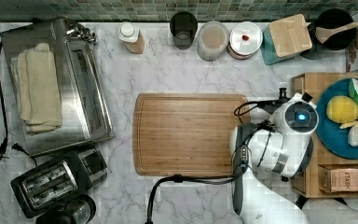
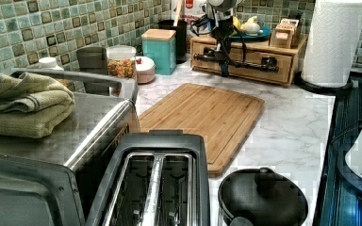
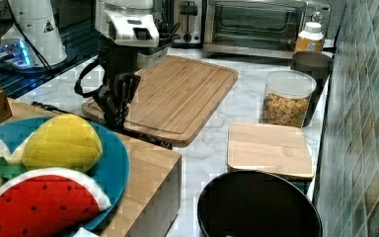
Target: Close the drawer.
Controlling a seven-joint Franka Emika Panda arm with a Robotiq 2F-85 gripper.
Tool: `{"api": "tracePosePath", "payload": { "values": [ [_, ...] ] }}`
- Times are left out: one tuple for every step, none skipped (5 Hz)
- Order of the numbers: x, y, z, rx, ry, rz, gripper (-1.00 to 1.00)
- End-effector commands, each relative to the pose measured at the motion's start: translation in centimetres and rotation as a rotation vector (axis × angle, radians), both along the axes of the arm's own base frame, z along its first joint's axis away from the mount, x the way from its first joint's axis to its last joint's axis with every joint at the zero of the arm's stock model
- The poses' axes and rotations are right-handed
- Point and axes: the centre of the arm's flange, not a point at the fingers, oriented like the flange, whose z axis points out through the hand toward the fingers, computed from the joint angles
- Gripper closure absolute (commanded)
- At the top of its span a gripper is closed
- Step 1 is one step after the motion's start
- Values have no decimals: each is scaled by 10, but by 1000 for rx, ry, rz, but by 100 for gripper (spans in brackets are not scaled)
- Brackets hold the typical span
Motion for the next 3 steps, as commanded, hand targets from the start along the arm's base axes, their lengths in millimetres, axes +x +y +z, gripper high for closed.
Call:
{"api": "tracePosePath", "payload": {
  "values": [
    [-38, -120, 100, -135, -242, -157, 100],
    [-38, -120, 100, -135, -242, -158, 100],
    [-38, -120, 100, -135, -242, -158, 100]
  ]
}}
